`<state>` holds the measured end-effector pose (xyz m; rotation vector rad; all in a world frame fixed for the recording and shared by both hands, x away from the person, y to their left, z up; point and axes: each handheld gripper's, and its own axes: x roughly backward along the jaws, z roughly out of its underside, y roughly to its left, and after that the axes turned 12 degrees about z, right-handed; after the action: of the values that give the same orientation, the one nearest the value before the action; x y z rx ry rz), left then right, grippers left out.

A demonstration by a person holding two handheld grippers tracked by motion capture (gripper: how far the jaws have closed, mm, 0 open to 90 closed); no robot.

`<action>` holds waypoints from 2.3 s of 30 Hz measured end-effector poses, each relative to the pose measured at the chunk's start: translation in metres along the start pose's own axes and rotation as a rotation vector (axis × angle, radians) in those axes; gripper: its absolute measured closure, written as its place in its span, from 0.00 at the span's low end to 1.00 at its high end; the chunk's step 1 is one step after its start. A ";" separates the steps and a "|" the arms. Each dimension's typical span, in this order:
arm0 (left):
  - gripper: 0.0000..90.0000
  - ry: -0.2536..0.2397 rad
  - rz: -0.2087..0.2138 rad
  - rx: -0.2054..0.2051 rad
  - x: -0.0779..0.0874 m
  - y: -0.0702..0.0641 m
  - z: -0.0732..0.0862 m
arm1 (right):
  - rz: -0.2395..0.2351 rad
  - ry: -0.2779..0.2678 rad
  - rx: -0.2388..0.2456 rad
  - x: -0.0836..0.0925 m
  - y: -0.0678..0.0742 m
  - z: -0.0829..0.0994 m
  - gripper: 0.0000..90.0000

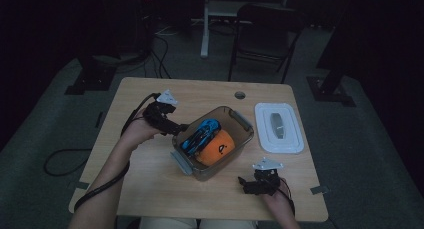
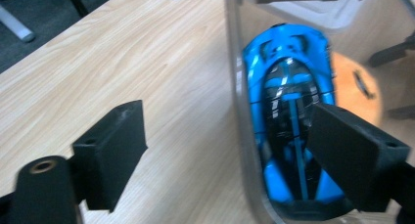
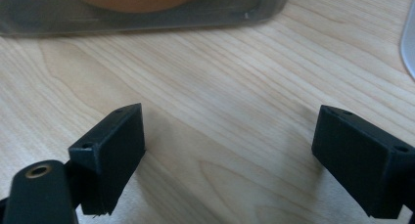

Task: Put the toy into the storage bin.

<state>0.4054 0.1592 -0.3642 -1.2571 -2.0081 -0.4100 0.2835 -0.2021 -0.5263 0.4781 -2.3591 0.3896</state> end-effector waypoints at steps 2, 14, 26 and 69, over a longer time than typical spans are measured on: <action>0.11 -0.002 -0.001 0.024 0.000 0.007 0.006 | 0.010 0.003 0.005 0.000 -0.001 -0.001 0.13; 0.09 -0.010 -0.098 0.108 -0.016 0.041 0.038 | 0.045 -0.044 -0.027 0.004 -0.011 -0.014 0.13; 0.00 0.005 -0.125 0.145 -0.051 0.071 0.062 | 0.062 -0.074 -0.079 -0.001 -0.021 -0.022 0.13; 0.01 0.052 -0.024 0.107 -0.089 0.033 0.087 | 0.089 -0.114 -0.145 -0.021 -0.015 -0.046 0.14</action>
<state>0.4225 0.1692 -0.4914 -1.1469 -1.9761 -0.3387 0.3305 -0.1920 -0.5058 0.3363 -2.5041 0.2350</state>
